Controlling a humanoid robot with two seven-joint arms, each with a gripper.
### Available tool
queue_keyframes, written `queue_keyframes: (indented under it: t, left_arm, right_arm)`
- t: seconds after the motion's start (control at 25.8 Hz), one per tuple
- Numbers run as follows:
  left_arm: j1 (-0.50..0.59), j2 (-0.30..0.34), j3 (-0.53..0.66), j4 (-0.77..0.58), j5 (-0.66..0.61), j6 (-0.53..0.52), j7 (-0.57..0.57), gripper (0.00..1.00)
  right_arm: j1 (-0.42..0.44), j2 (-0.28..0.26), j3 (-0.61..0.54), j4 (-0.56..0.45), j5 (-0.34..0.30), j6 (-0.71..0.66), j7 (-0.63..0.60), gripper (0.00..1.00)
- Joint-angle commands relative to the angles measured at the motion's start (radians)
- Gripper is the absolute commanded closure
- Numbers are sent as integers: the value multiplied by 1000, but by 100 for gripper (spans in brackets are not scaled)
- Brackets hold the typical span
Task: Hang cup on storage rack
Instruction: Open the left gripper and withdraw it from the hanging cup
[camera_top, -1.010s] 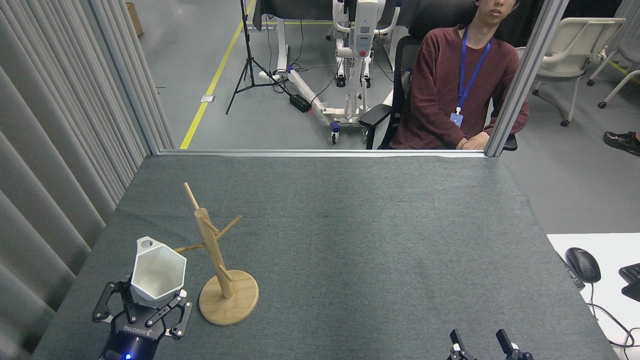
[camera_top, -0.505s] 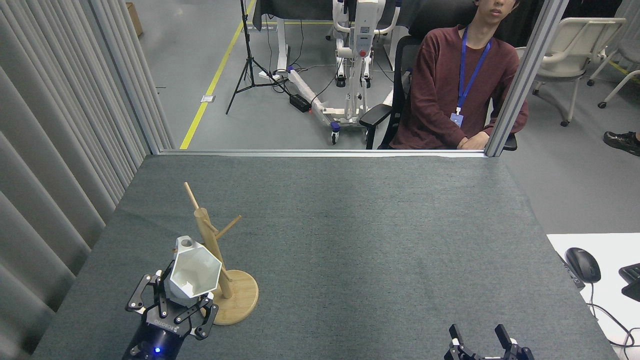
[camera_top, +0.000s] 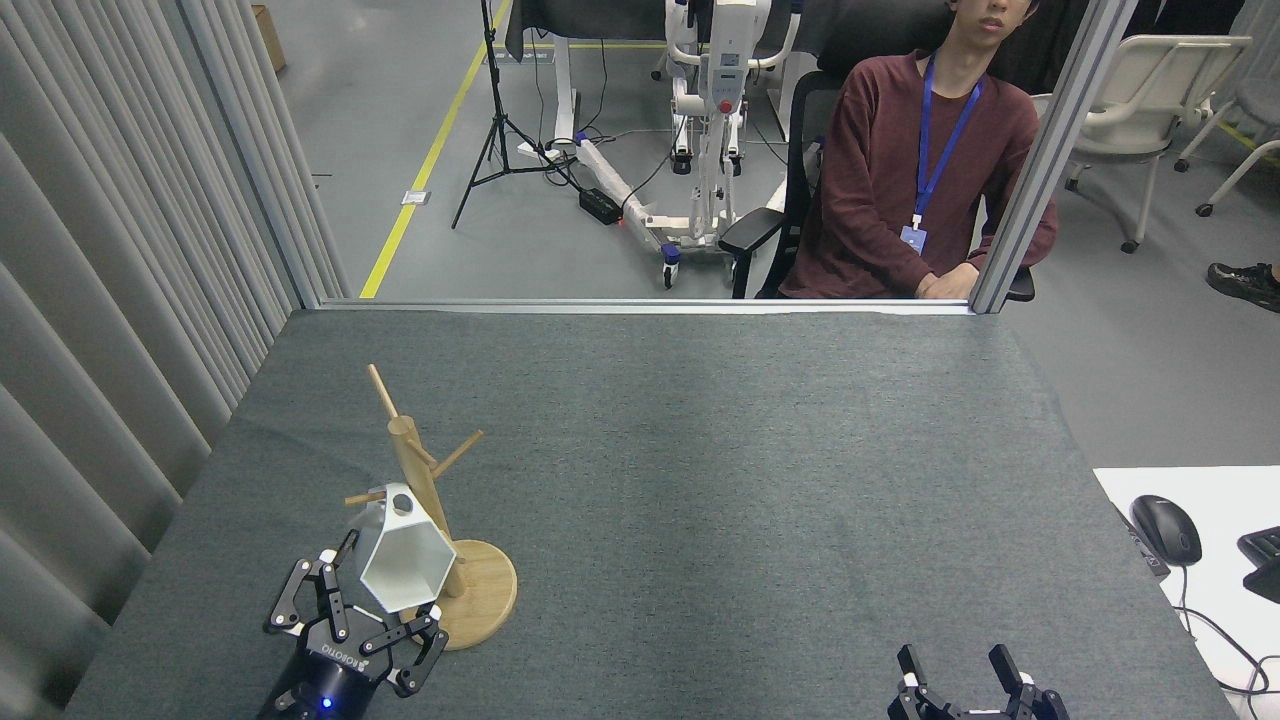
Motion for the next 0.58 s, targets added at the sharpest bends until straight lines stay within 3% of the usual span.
queue_keyframes:
  t: [0.0,0.27,0.47,0.54]
  left_arm:
    - [55,0,18,-15,31,-16,14,0]
    - [150,-31,79,-8,109,-19,12,0]
    - [222,0,97,-117,553,-175,-60,0]
    - [228,4,94,-125,596,-192,-123,0]
  right_arm:
    - [-5,-3,1,4,0,0,-4,1]
    - [-8,-3,-1,2,0,-3,-4,1]
    - [9,-3,-1,-17,0,-38,-38,1]
    - [26,-1,1,-56,0,-40,-43,1]
